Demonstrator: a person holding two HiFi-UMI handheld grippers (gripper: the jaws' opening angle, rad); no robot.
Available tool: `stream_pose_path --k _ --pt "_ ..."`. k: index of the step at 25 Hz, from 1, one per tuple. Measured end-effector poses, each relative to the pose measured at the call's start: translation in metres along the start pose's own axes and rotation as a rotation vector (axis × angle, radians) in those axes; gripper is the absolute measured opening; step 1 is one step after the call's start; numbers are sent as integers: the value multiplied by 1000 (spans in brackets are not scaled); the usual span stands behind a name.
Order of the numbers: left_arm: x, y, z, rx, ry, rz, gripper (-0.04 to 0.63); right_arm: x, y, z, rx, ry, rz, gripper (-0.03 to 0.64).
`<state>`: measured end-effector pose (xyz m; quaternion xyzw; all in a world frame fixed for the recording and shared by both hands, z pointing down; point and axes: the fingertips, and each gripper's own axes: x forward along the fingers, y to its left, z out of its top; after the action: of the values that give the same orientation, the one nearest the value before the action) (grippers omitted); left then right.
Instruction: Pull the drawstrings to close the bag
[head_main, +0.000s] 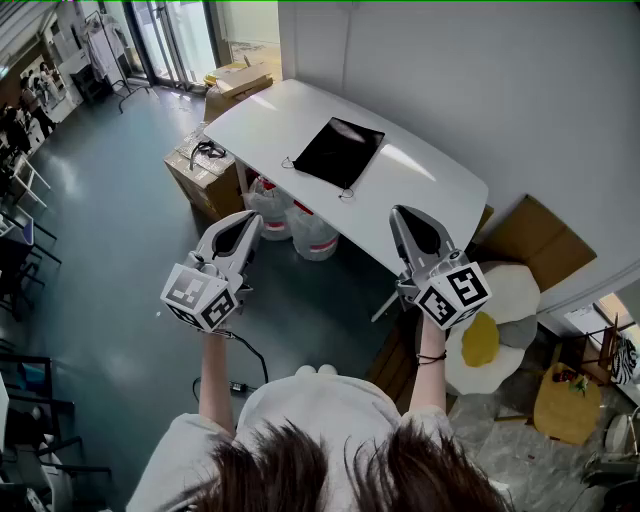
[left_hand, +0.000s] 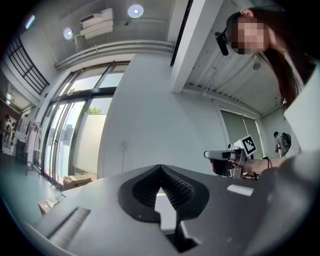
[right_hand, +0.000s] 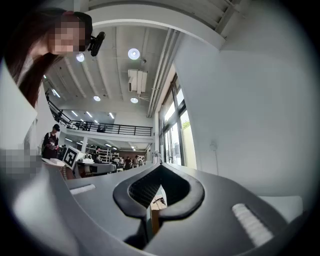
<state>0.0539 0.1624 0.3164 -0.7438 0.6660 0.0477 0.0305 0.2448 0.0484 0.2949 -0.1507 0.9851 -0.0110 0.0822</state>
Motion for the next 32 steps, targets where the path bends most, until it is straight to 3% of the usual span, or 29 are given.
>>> stream_pose_path --k 22,32 --pt "7 -2 -9 -7 30 55 -8 11 -11 -3 -10 -12 77 12" --pt "7 25 -18 -22 47 82 -8 40 -13 -11 3 -16 93 12"
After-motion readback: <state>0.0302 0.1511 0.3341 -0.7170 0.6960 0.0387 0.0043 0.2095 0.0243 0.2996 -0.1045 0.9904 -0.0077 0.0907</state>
